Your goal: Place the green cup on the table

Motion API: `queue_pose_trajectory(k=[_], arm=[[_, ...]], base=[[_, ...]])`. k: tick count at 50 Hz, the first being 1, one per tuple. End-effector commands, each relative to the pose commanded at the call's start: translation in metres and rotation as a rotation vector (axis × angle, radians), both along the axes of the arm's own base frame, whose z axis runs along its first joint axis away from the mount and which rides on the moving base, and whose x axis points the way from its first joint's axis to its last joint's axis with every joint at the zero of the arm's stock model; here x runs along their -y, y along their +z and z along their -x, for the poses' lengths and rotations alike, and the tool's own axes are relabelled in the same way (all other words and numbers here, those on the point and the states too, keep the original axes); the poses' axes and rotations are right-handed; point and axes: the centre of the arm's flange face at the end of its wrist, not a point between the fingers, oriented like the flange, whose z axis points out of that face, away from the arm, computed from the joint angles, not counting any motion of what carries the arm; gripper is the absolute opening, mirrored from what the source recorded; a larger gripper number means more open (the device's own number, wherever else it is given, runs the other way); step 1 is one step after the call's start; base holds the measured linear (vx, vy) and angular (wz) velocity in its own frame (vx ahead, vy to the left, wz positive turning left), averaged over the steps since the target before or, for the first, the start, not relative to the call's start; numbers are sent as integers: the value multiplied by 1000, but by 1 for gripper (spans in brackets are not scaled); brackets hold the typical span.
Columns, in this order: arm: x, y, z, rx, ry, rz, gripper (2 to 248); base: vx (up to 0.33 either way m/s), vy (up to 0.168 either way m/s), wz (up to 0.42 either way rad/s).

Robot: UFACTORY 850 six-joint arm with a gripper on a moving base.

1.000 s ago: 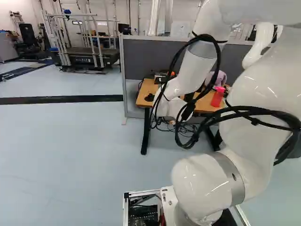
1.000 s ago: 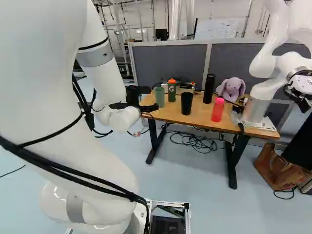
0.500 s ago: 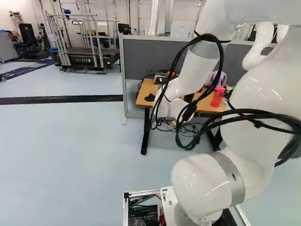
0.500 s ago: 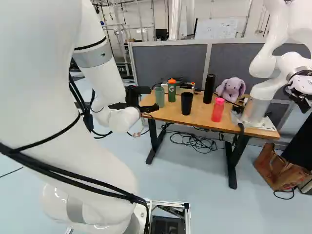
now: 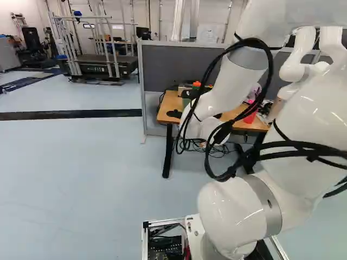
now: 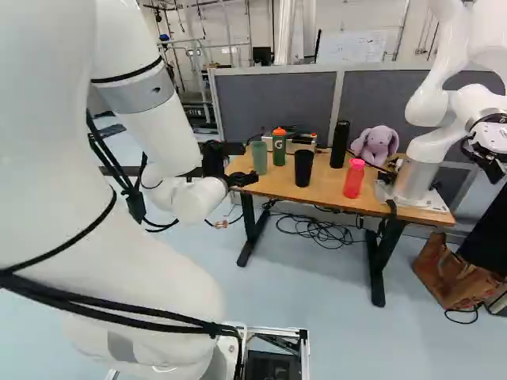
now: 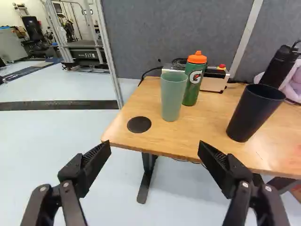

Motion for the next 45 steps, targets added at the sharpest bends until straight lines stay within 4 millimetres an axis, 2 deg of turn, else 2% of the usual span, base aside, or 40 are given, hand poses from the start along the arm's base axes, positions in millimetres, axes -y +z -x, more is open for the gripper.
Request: queue_pose_trajectory(k=[23,45], arm=[[5,0,34,-9,2,7,247],[7,-2,50,-13,3,11,247]], base=[[0,0,0],[0,0,0]])
